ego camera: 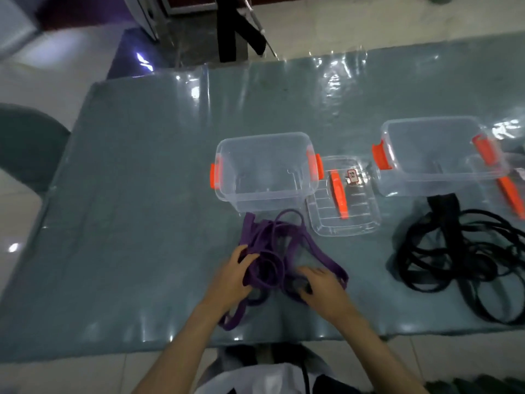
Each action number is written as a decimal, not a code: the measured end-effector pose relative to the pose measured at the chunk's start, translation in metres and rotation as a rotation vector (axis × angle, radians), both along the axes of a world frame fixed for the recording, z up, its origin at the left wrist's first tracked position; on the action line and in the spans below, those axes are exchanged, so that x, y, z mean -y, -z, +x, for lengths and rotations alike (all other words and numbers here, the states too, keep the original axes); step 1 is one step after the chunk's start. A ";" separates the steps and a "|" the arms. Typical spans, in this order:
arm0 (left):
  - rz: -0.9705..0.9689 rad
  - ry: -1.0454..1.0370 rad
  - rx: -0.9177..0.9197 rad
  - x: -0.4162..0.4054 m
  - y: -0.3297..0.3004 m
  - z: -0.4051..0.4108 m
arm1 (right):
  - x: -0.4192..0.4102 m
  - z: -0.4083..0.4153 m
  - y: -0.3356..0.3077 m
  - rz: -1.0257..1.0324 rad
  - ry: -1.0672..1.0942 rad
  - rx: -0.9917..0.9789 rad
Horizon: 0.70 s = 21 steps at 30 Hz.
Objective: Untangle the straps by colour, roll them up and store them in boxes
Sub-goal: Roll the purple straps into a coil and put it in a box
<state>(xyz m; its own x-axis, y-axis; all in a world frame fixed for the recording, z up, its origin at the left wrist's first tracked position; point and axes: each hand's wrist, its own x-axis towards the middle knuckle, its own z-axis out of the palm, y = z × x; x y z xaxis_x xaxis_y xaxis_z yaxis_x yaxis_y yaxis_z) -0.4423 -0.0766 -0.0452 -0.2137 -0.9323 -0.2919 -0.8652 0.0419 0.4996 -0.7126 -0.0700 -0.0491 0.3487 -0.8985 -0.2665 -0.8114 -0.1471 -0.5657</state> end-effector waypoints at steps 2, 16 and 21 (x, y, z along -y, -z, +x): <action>0.106 -0.034 0.038 -0.007 0.005 0.008 | 0.001 -0.003 0.007 0.055 -0.050 -0.047; -0.040 -0.500 -0.383 -0.008 -0.031 0.035 | 0.020 -0.021 0.012 -0.189 0.192 0.110; -0.091 -0.356 -0.294 0.000 -0.026 0.015 | 0.057 0.019 -0.005 0.111 0.359 0.193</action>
